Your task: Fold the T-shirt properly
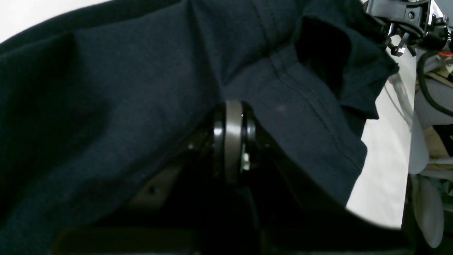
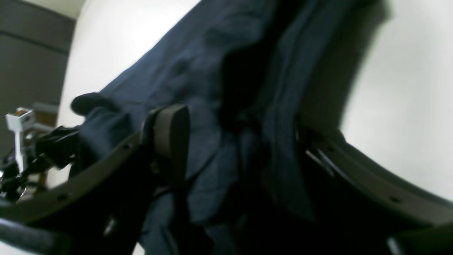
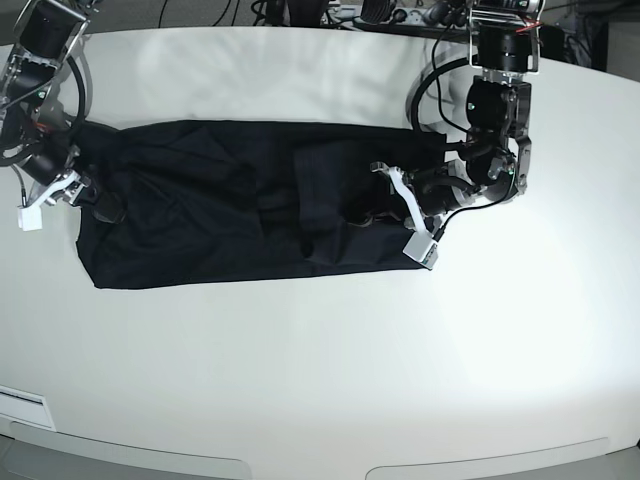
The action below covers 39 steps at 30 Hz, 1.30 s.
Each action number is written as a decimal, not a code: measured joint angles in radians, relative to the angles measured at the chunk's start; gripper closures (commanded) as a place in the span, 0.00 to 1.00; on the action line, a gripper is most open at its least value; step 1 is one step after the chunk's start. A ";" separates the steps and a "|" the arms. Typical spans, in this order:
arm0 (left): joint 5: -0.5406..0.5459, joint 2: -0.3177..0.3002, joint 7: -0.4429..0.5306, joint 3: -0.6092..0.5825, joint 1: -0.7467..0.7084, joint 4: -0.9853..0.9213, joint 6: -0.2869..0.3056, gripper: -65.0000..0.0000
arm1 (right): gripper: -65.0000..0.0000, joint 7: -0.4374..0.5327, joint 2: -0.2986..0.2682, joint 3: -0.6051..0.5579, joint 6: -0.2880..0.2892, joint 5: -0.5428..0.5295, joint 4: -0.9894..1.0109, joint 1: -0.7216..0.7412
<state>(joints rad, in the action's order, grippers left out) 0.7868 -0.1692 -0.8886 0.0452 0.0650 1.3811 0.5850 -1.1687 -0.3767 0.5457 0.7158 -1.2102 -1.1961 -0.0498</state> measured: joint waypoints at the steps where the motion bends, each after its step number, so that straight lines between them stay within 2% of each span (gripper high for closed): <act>1: 0.000 -0.002 -0.001 0.000 0.001 0.000 0.000 1.00 | 0.42 0.002 -0.002 -0.029 0.000 -0.009 -0.002 0.001; 3: 0.003 -0.006 -0.001 0.000 0.001 0.000 0.000 1.00 | 0.43 0.010 -0.003 -0.089 0.002 -0.023 -0.002 0.005; 5: 0.006 -0.012 -0.001 0.000 0.001 0.000 0.001 1.00 | 0.50 0.017 -0.003 -0.136 0.003 -0.029 -0.003 0.011; 7: 0.010 -0.017 -0.001 0.000 0.001 0.000 0.010 1.00 | 0.70 0.016 -0.003 -0.158 0.007 -0.003 -0.007 0.011; 9: 0.014 -0.017 -0.001 0.000 0.001 0.000 0.023 1.00 | 0.98 -0.003 -0.006 -0.159 0.022 0.024 -0.009 0.014; 10: 0.022 -0.018 -0.001 0.001 0.001 0.000 0.029 1.00 | 1.00 -0.013 -0.009 -0.163 0.020 0.025 -0.014 0.015; 15: 0.122 -0.031 -0.037 0.002 0.011 -0.004 0.061 1.00 | 1.00 -0.026 -0.036 -0.169 -0.008 0.069 -0.070 0.017; 18: 0.232 -0.042 -0.106 0.001 0.021 -0.005 0.108 0.77 | 1.00 -0.042 -0.069 -0.172 -0.011 0.189 -0.157 0.019; 20: 0.292 -0.054 -0.180 0.005 0.036 -0.007 0.106 0.64 | 1.00 -0.041 -0.096 -0.172 -0.018 0.284 -0.214 0.016; 21: 0.328 -0.062 -0.214 0.010 0.048 -0.007 0.105 0.60 | 1.00 -0.041 -0.113 -0.172 -0.020 0.333 -0.242 0.013; 24: 0.399 -0.078 -0.273 0.027 0.096 -0.007 0.105 0.59 | 1.00 -0.018 -0.152 -0.172 -0.024 0.447 -0.319 0.010; 29: 0.398 -0.092 -0.292 0.028 0.105 -0.006 0.105 0.59 | 1.00 0.014 -0.189 -0.172 -0.161 0.578 -0.473 0.013; 31: 0.375 -0.094 -0.294 0.027 0.095 -0.006 0.105 0.59 | 1.00 0.010 -0.191 -0.172 -0.209 0.571 -0.544 0.009; 35: 0.344 -0.094 -0.291 0.027 0.085 -0.006 0.105 0.59 | 1.00 -0.026 -0.184 -0.172 -0.319 0.453 -0.698 0.008; 39: 0.338 -0.094 -0.291 0.027 0.058 -0.006 0.105 0.59 | 1.00 -0.026 -0.145 -0.172 -0.317 0.399 -0.806 -0.012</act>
<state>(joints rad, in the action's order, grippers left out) 1.1252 -0.2634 -1.1797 0.0723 0.1226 1.3754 0.6903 -1.1946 -0.5220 0.3737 0.3988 -0.8108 -2.0018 -0.0620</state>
